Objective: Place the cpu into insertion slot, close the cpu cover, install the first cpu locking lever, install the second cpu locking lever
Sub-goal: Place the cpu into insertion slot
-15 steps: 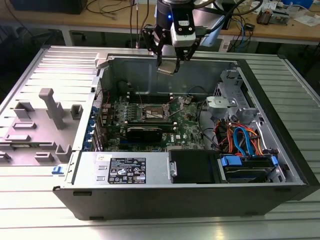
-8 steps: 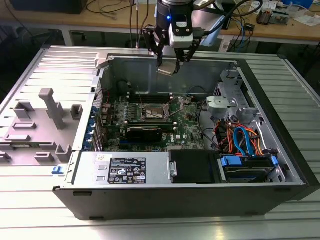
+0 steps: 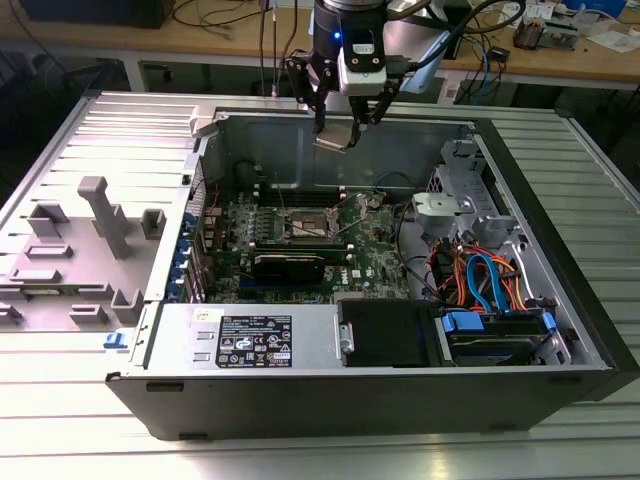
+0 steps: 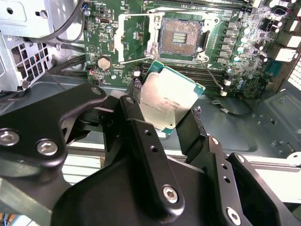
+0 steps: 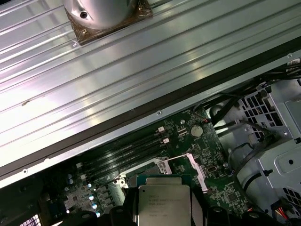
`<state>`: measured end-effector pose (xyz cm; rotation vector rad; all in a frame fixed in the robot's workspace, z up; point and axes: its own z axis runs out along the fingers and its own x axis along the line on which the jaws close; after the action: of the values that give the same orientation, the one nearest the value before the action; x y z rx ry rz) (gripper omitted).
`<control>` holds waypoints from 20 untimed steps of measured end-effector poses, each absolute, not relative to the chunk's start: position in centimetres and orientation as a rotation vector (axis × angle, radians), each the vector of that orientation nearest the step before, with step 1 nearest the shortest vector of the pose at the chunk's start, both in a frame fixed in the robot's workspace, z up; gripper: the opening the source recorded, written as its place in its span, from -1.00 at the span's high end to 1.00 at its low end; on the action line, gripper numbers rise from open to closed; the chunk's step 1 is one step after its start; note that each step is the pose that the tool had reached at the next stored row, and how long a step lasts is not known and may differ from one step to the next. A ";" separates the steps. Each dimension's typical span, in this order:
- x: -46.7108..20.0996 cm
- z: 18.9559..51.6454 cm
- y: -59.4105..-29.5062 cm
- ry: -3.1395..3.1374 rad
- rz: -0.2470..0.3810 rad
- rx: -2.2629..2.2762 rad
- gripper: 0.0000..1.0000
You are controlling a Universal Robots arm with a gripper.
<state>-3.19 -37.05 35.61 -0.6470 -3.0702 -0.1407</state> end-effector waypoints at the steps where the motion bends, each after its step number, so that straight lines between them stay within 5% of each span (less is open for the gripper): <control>1: -3.2 35.6 -37.1 -3.070 -0.141 -0.647 -0.08; 20: -3.2 35.4 -37.1 -3.027 -0.141 -0.847 -0.08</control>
<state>-3.19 -37.14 35.42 -0.8467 -3.0269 -0.1406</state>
